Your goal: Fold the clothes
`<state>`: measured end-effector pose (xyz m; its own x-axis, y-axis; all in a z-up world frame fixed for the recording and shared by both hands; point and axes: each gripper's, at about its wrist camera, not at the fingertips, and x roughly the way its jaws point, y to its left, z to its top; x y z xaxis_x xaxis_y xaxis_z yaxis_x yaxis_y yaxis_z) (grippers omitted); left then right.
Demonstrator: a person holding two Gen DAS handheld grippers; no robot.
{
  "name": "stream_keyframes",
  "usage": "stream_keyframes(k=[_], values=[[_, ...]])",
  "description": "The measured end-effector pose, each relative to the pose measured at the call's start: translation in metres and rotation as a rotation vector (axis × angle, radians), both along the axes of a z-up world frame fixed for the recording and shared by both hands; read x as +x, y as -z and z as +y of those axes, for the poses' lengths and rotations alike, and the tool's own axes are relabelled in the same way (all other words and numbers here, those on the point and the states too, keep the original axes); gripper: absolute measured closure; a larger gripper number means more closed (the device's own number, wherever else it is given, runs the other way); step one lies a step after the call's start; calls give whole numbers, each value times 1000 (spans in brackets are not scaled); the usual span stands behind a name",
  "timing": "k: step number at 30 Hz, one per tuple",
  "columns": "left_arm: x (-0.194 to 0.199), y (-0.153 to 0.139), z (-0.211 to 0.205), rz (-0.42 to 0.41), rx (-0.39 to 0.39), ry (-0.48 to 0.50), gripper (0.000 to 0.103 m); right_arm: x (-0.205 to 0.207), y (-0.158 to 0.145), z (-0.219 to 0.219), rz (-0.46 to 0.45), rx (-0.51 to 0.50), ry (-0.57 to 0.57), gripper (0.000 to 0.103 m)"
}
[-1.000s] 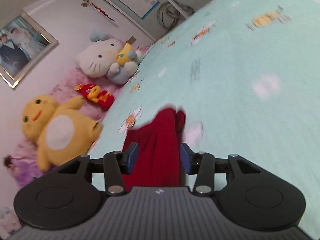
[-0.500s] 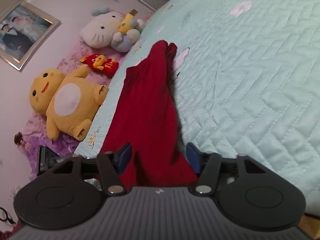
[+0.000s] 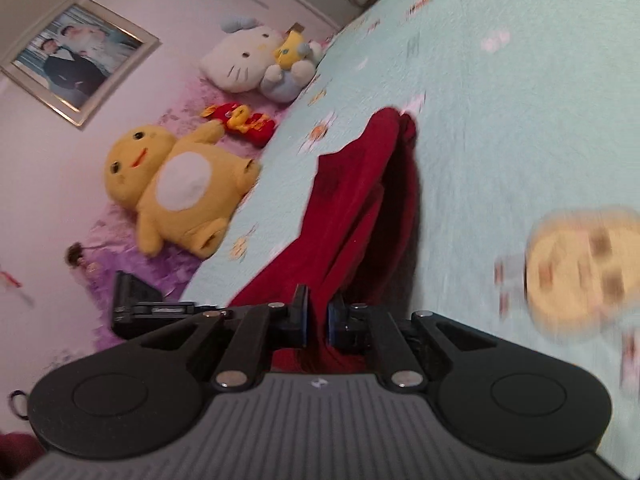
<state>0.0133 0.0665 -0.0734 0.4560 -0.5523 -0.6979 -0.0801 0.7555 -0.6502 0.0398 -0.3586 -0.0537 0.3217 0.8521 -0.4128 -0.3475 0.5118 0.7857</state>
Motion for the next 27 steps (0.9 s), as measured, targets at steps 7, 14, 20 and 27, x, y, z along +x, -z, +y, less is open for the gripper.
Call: stream_keyframes(k=[7, 14, 20, 27], values=[[-25, 18, 13, 27, 23, -169, 57, -30, 34, -13, 39, -149, 87, 80], [-41, -50, -14, -3, 501, -264, 37, -42, -29, -1, -74, -426, 235, 59], [-38, -98, -73, -53, 652, -175, 26, -63, -92, 60, -226, -605, 192, 32], [-42, -120, -117, -35, 779, -89, 21, -75, -147, 92, -182, -690, 260, 30]])
